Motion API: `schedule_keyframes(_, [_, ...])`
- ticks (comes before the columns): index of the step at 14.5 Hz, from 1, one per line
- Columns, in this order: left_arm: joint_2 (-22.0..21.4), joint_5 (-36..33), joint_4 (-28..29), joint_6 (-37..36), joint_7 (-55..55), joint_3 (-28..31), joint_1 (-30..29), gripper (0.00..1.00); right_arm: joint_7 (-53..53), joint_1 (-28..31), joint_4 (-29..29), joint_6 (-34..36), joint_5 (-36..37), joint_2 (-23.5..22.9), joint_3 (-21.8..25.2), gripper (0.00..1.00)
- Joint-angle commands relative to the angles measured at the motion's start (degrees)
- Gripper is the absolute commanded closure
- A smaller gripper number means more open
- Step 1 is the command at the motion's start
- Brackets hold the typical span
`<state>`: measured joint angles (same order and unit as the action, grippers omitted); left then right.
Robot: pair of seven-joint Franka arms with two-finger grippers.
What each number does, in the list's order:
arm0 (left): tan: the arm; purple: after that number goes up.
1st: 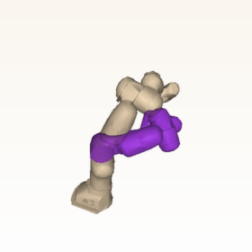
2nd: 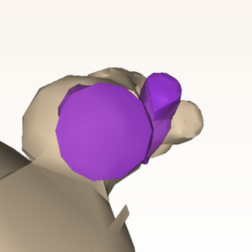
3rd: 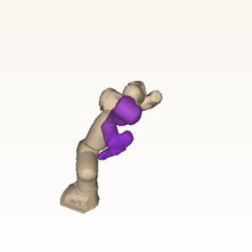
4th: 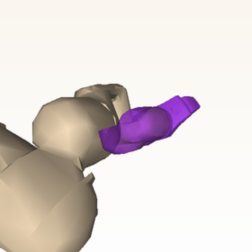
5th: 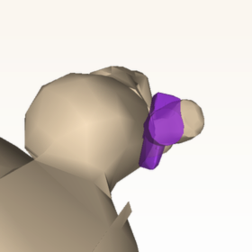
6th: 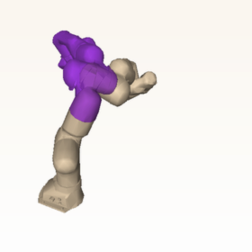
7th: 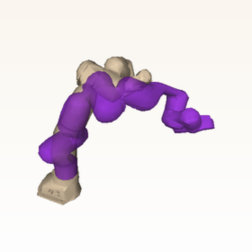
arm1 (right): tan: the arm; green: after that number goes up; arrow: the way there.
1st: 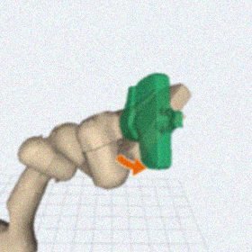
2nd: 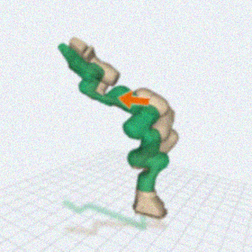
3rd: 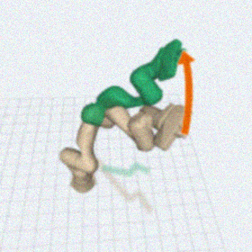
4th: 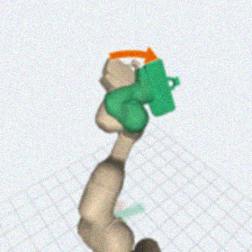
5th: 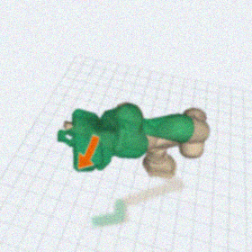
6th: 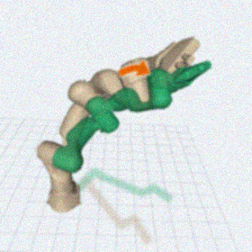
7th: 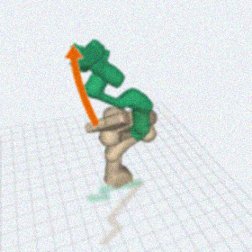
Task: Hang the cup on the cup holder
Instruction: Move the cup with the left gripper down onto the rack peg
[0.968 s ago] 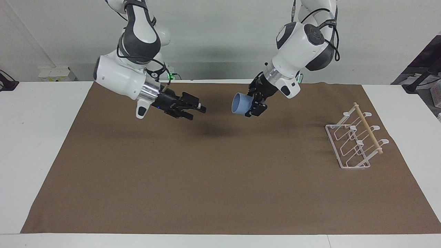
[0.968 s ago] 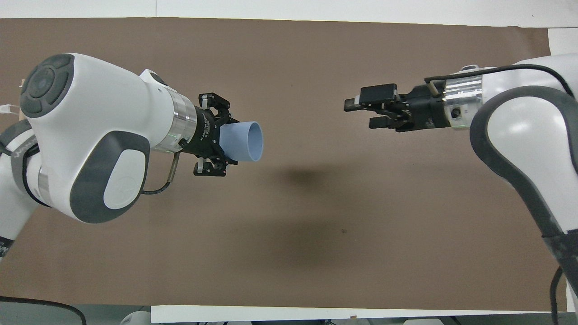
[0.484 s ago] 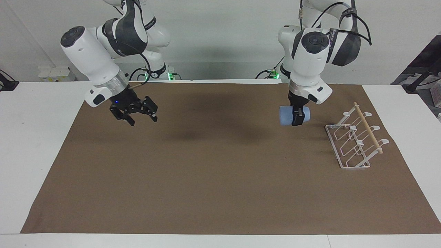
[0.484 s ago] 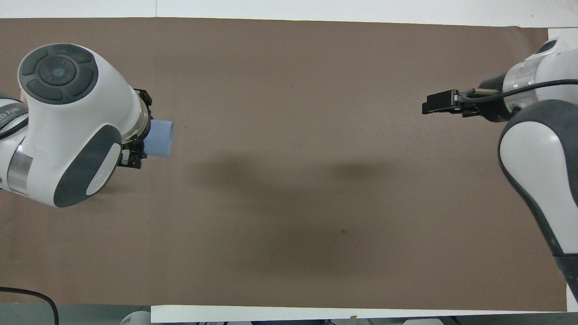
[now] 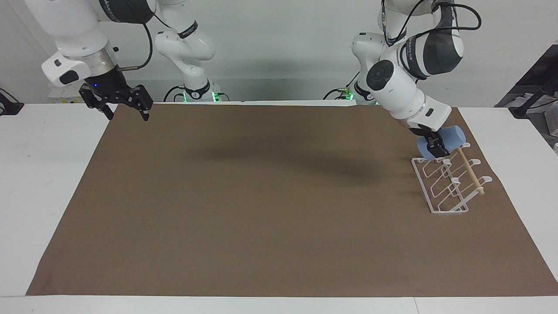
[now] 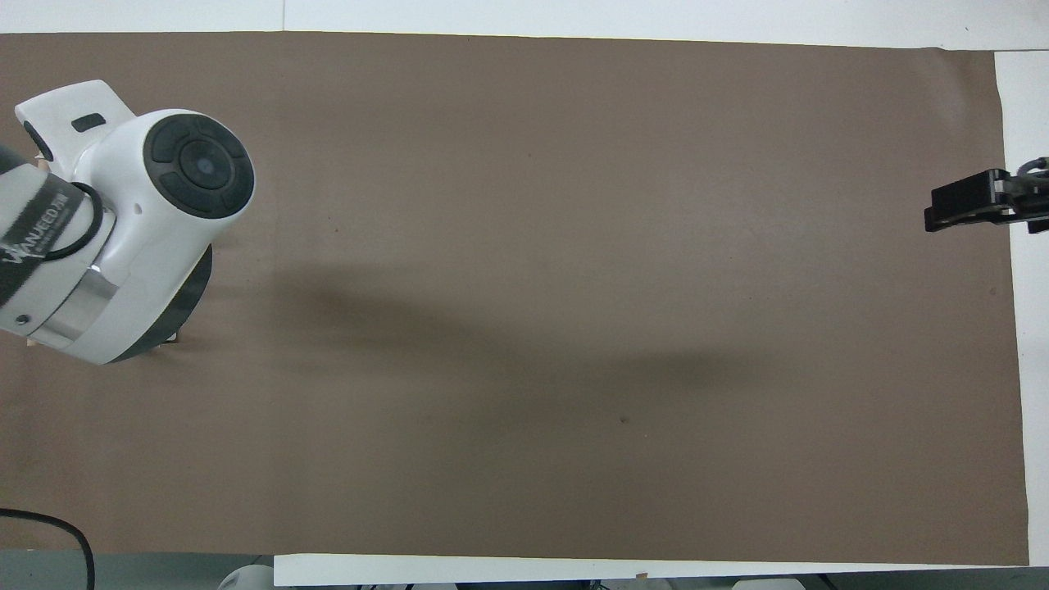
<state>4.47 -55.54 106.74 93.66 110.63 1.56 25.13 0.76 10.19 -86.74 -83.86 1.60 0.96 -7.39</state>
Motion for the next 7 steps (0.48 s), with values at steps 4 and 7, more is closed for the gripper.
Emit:
schedule_keyframes(4, [4.66,-17.93,4.18,1.52,2.57,-0.42,-2.71,0.59,0.56,-11.66,-0.44,2.47,1.57,0.89,11.48,0.00])
schedule_keyframes(7, [8.60,-21.61,3.83,3.46,2.57,-0.33,-3.50,0.59,0.12,-9.41,-0.89,2.38,1.48,0.71,11.61,0.00])
